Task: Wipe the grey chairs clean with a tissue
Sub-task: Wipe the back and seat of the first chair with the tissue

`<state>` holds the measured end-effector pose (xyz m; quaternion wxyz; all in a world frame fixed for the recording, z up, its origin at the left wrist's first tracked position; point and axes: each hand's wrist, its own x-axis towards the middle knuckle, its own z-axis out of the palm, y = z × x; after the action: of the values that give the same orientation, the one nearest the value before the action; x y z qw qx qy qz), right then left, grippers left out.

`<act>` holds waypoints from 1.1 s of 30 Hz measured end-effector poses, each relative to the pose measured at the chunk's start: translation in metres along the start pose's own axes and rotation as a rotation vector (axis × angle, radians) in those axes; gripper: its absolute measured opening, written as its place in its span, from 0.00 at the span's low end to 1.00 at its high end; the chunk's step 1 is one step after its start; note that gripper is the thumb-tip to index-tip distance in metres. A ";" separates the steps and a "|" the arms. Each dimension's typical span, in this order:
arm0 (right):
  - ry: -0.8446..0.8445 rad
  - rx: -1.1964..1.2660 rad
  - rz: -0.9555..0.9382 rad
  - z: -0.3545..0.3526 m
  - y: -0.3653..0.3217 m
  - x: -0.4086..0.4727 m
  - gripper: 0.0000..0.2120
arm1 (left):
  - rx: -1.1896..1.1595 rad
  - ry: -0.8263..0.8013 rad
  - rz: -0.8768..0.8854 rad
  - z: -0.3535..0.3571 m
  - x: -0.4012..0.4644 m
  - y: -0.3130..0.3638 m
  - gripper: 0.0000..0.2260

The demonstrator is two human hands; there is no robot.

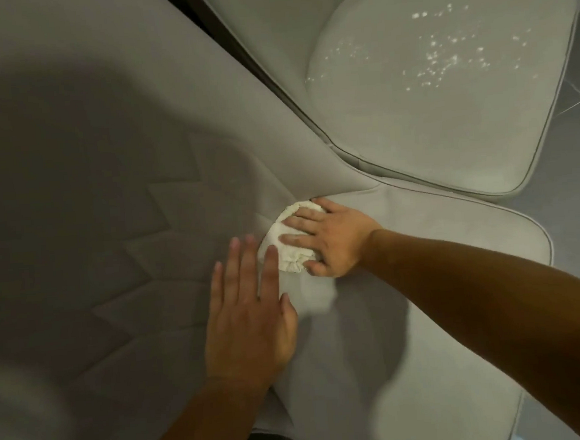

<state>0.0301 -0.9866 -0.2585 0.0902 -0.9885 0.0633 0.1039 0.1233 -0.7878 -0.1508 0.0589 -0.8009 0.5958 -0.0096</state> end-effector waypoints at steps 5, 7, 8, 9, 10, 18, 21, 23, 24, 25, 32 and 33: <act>0.026 0.047 0.246 0.003 0.002 -0.032 0.36 | -0.052 -0.087 -0.173 0.011 0.004 0.012 0.31; 0.033 0.065 0.352 0.004 0.005 -0.053 0.36 | -0.066 -0.092 -0.220 0.016 0.009 0.019 0.32; 0.035 0.060 0.399 0.004 0.007 -0.064 0.37 | -0.070 -0.111 -0.231 0.018 0.008 0.024 0.33; 0.040 0.054 0.455 0.005 0.009 -0.076 0.37 | -0.071 -0.137 -0.229 0.021 0.007 0.027 0.34; 0.048 0.054 0.518 0.006 0.010 -0.088 0.37 | -0.068 -0.161 -0.217 0.024 0.006 0.030 0.35; 0.027 0.084 0.719 0.020 0.012 -0.172 0.35 | -0.094 -0.317 -0.250 0.051 0.008 0.048 0.36; 0.033 0.083 0.682 0.027 0.017 -0.177 0.35 | -0.116 -0.229 -0.192 0.053 0.021 0.057 0.34; 0.033 0.101 0.683 0.032 0.018 -0.176 0.35 | -0.103 -0.197 -0.112 0.053 0.036 0.064 0.34; 0.034 0.112 0.684 0.033 0.018 -0.175 0.35 | -0.080 -0.195 -0.077 0.052 0.046 0.067 0.34; 0.036 0.126 0.682 0.035 0.019 -0.175 0.35 | -0.053 -0.200 -0.051 0.050 0.056 0.070 0.34; 0.018 0.227 0.620 0.031 0.028 -0.181 0.41 | -0.050 -0.172 -0.078 0.018 0.125 0.113 0.31; 0.020 0.232 0.613 0.029 0.030 -0.182 0.43 | -0.056 -0.163 -0.054 0.012 0.130 0.121 0.31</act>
<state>-0.1564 -0.9906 -0.2524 0.1661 -0.9076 0.3700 0.1086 0.0469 -0.9450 -0.1824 0.0843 -0.8162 0.5672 0.0708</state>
